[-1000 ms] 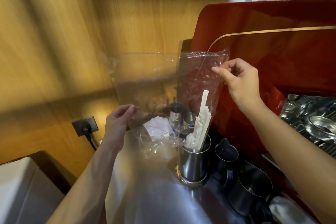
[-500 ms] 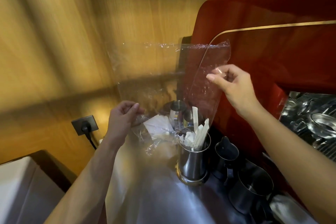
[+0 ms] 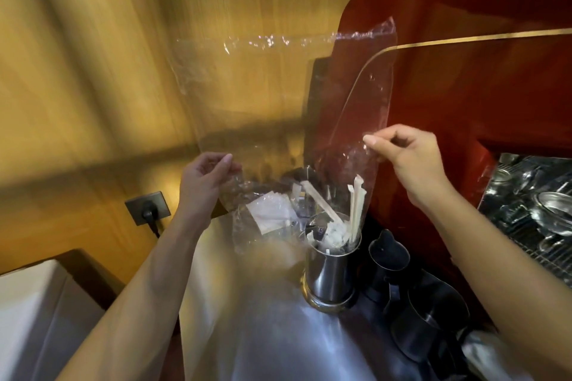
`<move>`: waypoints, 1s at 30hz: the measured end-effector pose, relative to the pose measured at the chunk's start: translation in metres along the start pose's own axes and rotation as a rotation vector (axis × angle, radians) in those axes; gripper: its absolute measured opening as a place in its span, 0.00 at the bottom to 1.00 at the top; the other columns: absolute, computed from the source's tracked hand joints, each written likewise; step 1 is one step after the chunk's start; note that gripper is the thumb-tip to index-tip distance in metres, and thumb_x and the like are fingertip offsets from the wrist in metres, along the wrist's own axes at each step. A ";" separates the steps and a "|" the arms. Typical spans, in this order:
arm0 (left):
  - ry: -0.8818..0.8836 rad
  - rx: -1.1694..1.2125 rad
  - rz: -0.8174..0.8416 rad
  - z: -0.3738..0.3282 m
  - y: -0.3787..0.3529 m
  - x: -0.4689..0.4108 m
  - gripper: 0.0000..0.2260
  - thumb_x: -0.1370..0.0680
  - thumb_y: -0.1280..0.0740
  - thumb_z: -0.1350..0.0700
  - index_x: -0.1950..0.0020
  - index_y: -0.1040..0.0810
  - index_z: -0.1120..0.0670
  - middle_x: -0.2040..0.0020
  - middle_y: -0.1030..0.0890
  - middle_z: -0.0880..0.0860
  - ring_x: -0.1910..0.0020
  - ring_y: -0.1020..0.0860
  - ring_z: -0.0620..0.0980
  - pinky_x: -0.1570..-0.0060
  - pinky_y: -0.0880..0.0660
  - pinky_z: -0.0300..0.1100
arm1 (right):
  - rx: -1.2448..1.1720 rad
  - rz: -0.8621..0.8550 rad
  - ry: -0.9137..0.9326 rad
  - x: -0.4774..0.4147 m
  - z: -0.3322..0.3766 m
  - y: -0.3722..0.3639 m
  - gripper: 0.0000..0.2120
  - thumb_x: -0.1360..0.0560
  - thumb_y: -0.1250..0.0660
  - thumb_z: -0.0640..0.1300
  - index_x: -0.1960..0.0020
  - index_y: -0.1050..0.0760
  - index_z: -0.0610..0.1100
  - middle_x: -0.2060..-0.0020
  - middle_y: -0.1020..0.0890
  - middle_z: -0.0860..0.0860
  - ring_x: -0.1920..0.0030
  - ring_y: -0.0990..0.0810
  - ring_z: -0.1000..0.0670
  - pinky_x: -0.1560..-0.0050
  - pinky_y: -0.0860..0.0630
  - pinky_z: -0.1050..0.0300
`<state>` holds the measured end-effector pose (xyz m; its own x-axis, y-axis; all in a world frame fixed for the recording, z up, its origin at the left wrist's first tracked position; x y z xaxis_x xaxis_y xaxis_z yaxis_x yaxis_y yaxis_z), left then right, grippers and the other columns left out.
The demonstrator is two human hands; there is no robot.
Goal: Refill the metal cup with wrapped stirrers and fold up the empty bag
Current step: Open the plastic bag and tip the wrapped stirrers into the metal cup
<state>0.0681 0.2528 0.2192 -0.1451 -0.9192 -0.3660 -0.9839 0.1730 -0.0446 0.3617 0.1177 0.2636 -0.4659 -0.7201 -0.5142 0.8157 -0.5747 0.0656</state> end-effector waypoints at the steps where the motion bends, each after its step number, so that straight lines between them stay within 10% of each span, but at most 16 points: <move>1: -0.019 0.002 0.000 -0.004 0.000 -0.003 0.06 0.24 0.33 0.57 0.59 0.20 0.49 0.65 0.15 0.48 0.60 0.18 0.47 0.57 0.22 0.37 | -0.007 -0.010 0.025 -0.005 0.006 0.001 0.07 0.33 0.27 0.43 0.69 0.21 0.48 0.74 0.18 0.56 0.71 0.24 0.53 0.71 0.28 0.62; 10: -0.008 0.038 -0.011 0.004 -0.002 0.001 0.04 0.23 0.35 0.59 0.57 0.22 0.53 0.63 0.15 0.50 0.59 0.18 0.49 0.52 0.24 0.42 | 0.004 0.037 -0.066 0.004 -0.014 -0.003 0.07 0.31 0.28 0.40 0.64 0.23 0.37 0.67 0.22 0.38 0.71 0.27 0.46 0.74 0.31 0.57; 17: -0.069 0.096 -0.055 -0.014 -0.002 -0.003 0.06 0.23 0.35 0.59 0.57 0.22 0.51 0.65 0.15 0.46 0.61 0.18 0.45 0.55 0.22 0.39 | 0.020 -0.035 0.056 -0.007 0.012 0.002 0.09 0.32 0.28 0.42 0.68 0.23 0.51 0.72 0.18 0.59 0.66 0.24 0.53 0.65 0.27 0.62; 30: -0.031 0.023 -0.014 -0.010 -0.002 -0.008 0.03 0.24 0.33 0.57 0.57 0.21 0.51 0.63 0.16 0.52 0.60 0.18 0.49 0.57 0.23 0.42 | 0.024 -0.019 -0.046 -0.004 -0.008 0.003 0.08 0.30 0.29 0.40 0.68 0.24 0.45 0.69 0.22 0.46 0.69 0.25 0.52 0.68 0.27 0.62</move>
<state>0.0706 0.2558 0.2319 -0.1280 -0.9102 -0.3938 -0.9830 0.1691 -0.0712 0.3688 0.1224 0.2590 -0.4965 -0.7258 -0.4762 0.7987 -0.5968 0.0769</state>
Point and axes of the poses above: each hand's wrist, its own x-axis away from the middle knuckle, its own y-axis out of the back of the hand, z = x × y, the point moved 6 cm from there along -x, towards the middle knuckle
